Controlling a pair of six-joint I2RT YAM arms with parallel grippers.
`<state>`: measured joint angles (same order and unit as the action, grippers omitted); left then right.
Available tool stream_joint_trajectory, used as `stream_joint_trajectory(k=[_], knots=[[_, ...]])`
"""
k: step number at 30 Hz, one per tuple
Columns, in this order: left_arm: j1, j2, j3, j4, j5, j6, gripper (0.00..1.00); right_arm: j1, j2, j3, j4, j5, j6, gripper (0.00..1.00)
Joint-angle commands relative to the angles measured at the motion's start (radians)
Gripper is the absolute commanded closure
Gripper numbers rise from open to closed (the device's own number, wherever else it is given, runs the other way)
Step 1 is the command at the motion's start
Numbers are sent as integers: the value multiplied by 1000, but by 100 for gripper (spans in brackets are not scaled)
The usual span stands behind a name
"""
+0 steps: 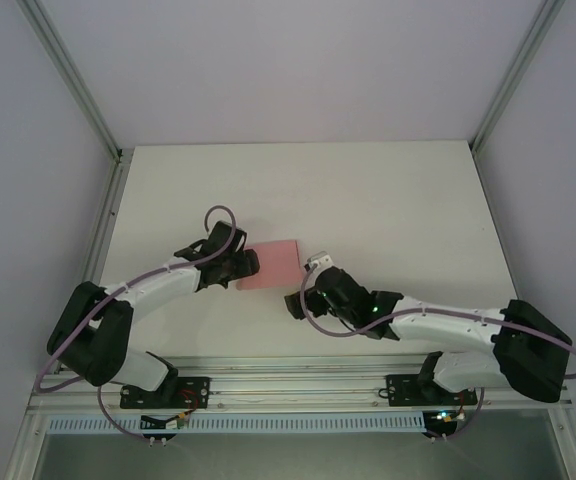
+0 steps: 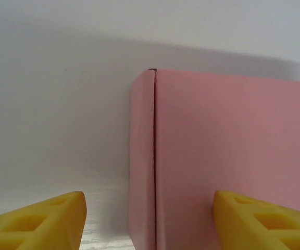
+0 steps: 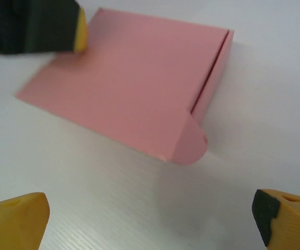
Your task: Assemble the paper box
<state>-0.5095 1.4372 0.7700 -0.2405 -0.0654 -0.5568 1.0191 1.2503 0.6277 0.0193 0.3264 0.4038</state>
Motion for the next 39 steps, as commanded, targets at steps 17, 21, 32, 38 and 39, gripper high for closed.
stream_joint_trajectory(k=[17,21,32,38,39], knots=[[9,16,-95,122,72,40,39,-275,542,409,-215,-233,150,6],[9,-29,-54,82,69,56,35,-278,579,450,-296,-233,141,6],[146,-50,-35,149,192,17,22,-319,444,405,-170,-308,173,0],[201,24,-103,314,393,1,29,-369,491,407,-109,-436,223,0],[208,32,-111,326,409,-3,31,-375,499,409,-103,-454,225,0]])
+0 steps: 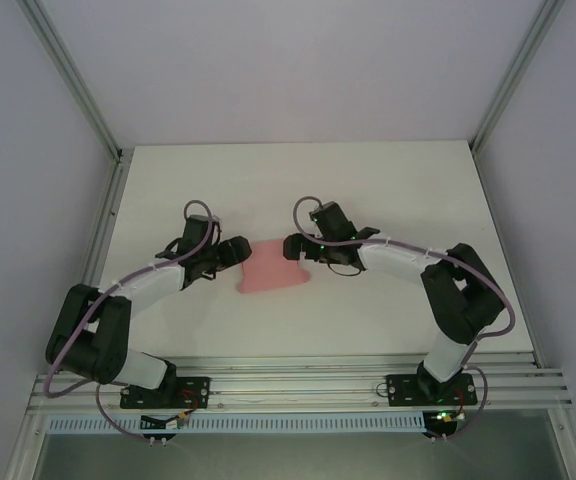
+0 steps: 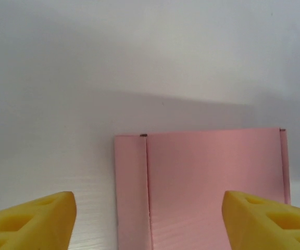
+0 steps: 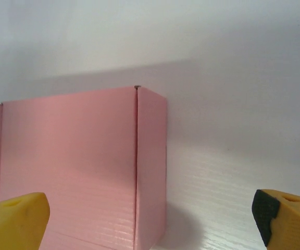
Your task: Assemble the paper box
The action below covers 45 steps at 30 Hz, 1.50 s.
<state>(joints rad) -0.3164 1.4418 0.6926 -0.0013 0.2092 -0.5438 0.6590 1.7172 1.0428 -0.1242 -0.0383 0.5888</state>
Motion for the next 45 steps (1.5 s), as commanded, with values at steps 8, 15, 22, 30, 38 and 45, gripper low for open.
stream_joint_trajectory(k=[8,15,22,30,38,45], knots=[[44,60,-114,198,185,-23,59,-36,70,5,64,-160,63,0],[87,92,-198,344,264,-73,74,-47,91,17,77,-256,74,0],[142,113,-268,491,358,-136,84,-73,120,20,88,-359,97,0],[144,40,-262,421,329,-99,83,-79,193,64,156,-524,132,2],[147,47,-266,405,309,-98,89,-78,251,79,268,-663,202,7],[153,54,-265,430,332,-106,87,-79,244,56,389,-740,254,28]])
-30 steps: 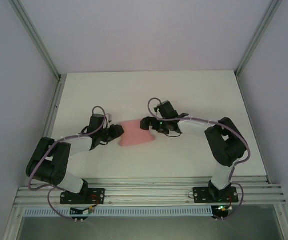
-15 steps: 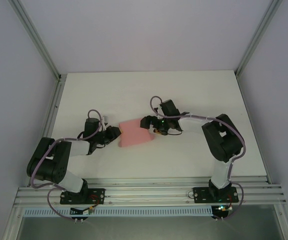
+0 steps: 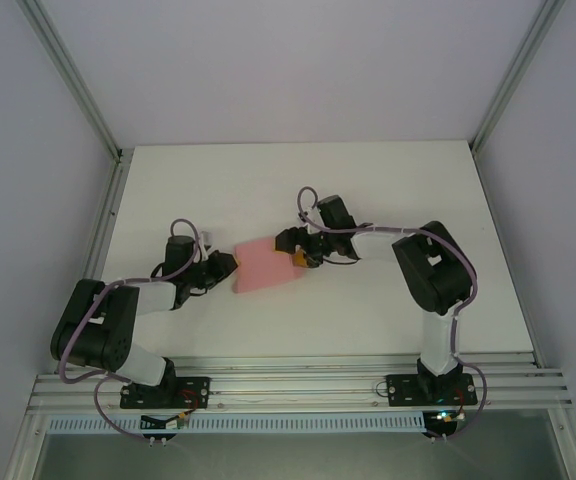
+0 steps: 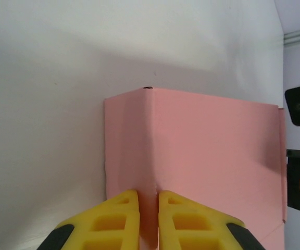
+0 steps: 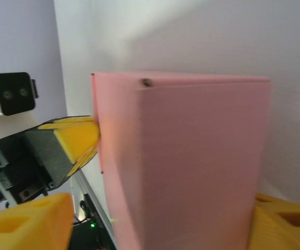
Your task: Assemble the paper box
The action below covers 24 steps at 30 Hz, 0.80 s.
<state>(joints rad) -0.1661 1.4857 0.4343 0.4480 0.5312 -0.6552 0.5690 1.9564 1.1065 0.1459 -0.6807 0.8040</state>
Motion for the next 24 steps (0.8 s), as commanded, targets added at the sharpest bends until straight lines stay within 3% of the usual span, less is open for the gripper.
stream_joint_trajectory(k=[1,4,8,11,13,16,19,21,24], knots=[[2,2,-1,-26,9,9,87,11,0,-12,135,-105,51,32],[2,-17,15,-47,-2,19,86,10,-14,-25,170,-116,75,50],[2,-34,37,-57,13,33,77,9,-26,-23,182,-123,98,56],[2,-84,67,-109,-4,79,55,8,-55,-25,149,-91,109,58],[1,-161,104,-168,-25,157,28,-2,-97,-33,95,-50,125,59],[-41,-316,180,-299,-78,369,1,-28,-178,-64,5,11,211,62],[-157,-463,227,-394,-152,665,0,-80,-240,-81,-86,-30,376,67],[-254,-538,246,-455,-151,874,0,-120,-265,-84,-170,-91,505,64],[-358,-593,292,-569,-197,1073,0,-160,-288,-89,-249,-198,617,64]])
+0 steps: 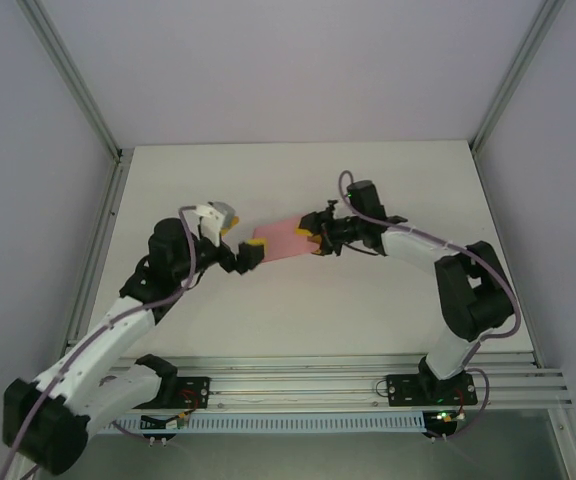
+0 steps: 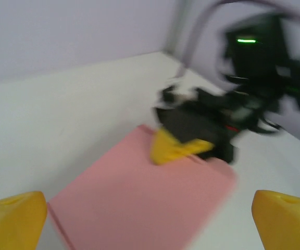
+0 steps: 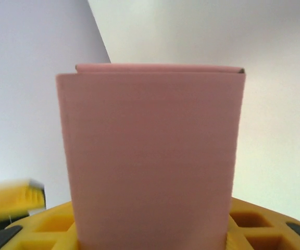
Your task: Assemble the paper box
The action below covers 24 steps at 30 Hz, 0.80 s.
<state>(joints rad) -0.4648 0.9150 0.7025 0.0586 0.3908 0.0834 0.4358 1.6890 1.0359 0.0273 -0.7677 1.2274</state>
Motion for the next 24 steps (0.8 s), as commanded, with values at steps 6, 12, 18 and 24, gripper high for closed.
stream_joint_trajectory(k=[6,12,18,24], knots=[[-171,94,198,-441,-112,561,0,-50,-100,-9,-280,-151,245,64],[-275,244,331,-613,-176,705,0,-55,-121,-63,-219,-198,376,71],[-301,276,331,-545,-258,732,1,-63,-145,-124,-53,-211,524,71],[-314,345,375,-589,-283,769,6,-65,-176,-145,11,-199,608,71]])
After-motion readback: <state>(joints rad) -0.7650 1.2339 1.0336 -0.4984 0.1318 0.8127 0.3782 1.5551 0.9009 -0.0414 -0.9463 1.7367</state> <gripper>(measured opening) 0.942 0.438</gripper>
